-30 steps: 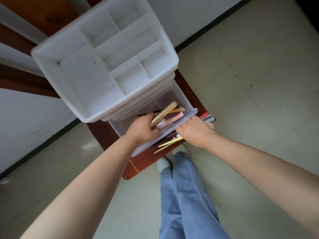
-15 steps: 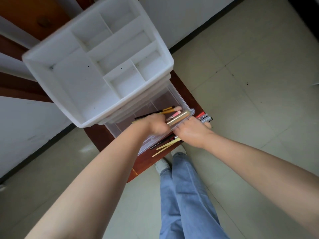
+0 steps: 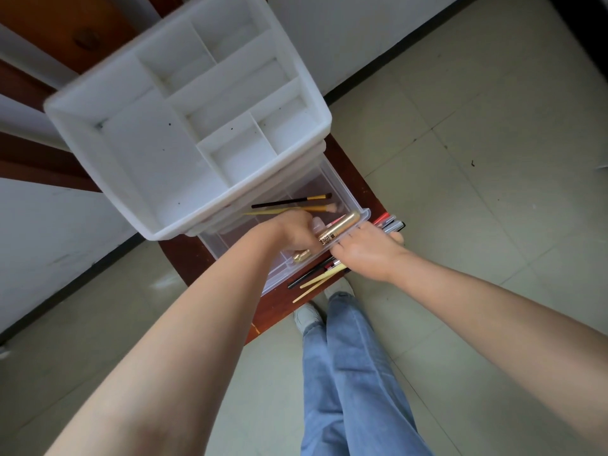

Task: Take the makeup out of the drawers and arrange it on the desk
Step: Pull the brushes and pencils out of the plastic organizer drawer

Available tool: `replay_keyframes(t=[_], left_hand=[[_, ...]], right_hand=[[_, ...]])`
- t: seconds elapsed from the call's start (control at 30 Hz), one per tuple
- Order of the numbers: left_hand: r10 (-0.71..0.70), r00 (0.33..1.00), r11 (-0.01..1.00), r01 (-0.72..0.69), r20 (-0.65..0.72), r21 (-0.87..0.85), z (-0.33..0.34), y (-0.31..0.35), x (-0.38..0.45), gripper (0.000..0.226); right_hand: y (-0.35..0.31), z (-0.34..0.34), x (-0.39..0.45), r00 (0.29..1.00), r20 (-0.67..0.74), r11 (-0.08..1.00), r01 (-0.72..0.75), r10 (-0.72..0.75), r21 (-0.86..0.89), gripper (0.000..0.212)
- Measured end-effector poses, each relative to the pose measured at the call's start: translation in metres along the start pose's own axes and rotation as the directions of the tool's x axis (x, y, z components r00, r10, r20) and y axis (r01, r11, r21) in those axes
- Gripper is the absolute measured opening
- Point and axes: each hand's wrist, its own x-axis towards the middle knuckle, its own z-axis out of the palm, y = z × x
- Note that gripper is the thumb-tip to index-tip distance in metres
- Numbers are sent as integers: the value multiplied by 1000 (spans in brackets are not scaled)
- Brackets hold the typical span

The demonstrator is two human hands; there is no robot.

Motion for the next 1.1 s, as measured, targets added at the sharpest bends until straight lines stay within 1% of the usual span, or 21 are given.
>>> replay_keyframes(t=[0.07, 0.13, 0.2, 0.3, 0.37, 0.43, 0.5, 0.57, 0.7, 0.8, 0.87, 0.93, 1.03, 1.1], left_hand=[[37, 999, 999, -37, -32, 6, 0, -1, -2, 19], [47, 998, 999, -45, -53, 30, 1, -3, -2, 29], [33, 994, 997, -26, -104, 73, 2, -7, -2, 29], [11, 973, 991, 20, -229, 130, 5, -14, -3, 22], [33, 927, 983, 38, -373, 182, 8, -17, -5, 19], [113, 839, 952, 61, -532, 299, 11, -20, -6, 20], [190, 774, 919, 76, -604, 387, 14, -25, -2, 25], [192, 763, 911, 95, -617, 401, 17, -27, 3, 29], [153, 787, 881, 165, -597, 443, 14, -26, 4, 34], [174, 810, 846, 167, -559, 506, 7, -26, 0, 34], [172, 829, 837, 161, -532, 522, 6, -26, -1, 35], [163, 840, 841, 156, -518, 517, 6, -27, -3, 36], [170, 845, 842, 143, -507, 520, 8, -28, -5, 38], [174, 840, 849, 137, -513, 511, 10, -29, -5, 38]], right_hand=[[-1, -3, -2, 1000, -16, 999, 12, -12, 30, 41], [0, -6, -4, 999, -39, 1000, -3, 4, 15, 49], [1, -13, -7, 1000, -12, 1000, -22, 22, 4, 54], [5, -32, -12, 999, 39, 998, -27, 25, 56, 42], [8, -41, -16, 999, 46, 997, -33, 30, 75, 40], [8, -40, -15, 999, 27, 995, -42, 40, 95, 38], [6, -34, -11, 999, 4, 995, -40, 40, 95, 39], [4, -25, -7, 999, -8, 994, -31, 32, 104, 42], [1, -10, 0, 999, -45, 999, -18, 20, 51, 49], [2, -7, 2, 999, -30, 999, -39, 39, 8, 57], [2, -15, -1, 999, -44, 1000, -22, 22, 3, 53], [4, -23, -6, 999, -38, 999, 6, -4, 41, 45], [6, -32, -9, 1000, -16, 999, 11, -10, 49, 39], [5, -34, -10, 1000, 4, 999, 3, -3, 49, 40]])
